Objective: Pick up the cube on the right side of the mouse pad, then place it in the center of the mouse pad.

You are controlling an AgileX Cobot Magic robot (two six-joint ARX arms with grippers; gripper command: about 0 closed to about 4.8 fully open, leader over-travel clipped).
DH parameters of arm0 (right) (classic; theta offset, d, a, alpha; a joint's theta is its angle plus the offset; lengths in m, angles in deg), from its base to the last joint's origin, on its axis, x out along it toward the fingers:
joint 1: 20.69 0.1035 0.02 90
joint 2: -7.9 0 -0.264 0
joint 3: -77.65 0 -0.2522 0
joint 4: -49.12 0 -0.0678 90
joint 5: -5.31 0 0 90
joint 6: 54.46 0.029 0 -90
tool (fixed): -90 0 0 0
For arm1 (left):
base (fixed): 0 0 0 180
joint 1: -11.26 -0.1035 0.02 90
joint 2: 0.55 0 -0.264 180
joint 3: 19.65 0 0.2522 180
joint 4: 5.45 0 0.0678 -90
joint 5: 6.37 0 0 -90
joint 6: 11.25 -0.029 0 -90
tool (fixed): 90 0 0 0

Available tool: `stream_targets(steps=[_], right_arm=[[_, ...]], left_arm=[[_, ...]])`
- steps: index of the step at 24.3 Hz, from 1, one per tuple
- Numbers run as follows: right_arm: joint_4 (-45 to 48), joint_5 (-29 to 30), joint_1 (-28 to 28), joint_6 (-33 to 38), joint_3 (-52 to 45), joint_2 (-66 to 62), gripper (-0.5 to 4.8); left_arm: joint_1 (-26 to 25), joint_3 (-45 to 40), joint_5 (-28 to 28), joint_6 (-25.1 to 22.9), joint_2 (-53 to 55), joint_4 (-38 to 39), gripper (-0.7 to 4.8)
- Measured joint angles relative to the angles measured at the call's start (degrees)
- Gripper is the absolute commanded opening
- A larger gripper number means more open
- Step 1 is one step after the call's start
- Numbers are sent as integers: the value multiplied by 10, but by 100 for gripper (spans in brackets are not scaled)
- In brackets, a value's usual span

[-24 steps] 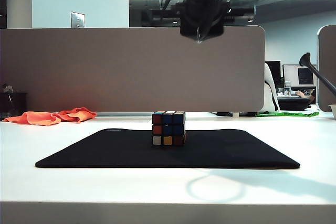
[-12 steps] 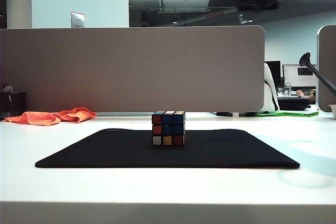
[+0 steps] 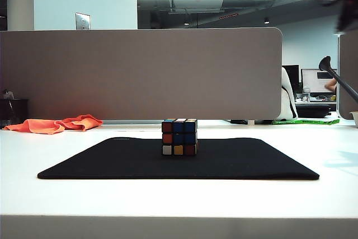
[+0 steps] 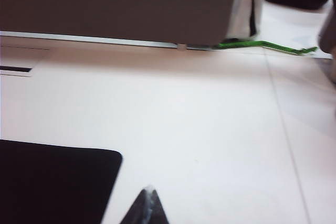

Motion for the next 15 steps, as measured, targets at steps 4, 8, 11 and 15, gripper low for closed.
stream_targets(steps=[4,8,11,15], right_arm=[[6,2,-29,-5,-52,52,-5],[10,3,-35,-33,-121,140,-5],[19,2,-35,-36,-158,190,-5],[34,-1,-35,-36,-217,272,-5]], left_arm=[[0,0,-17,0,0,0,-6],[0,0,-70,0,0,-2,-6],[0,0,-87,0,0,-12,-6],[0,0,-92,0,0,-17,-6]])
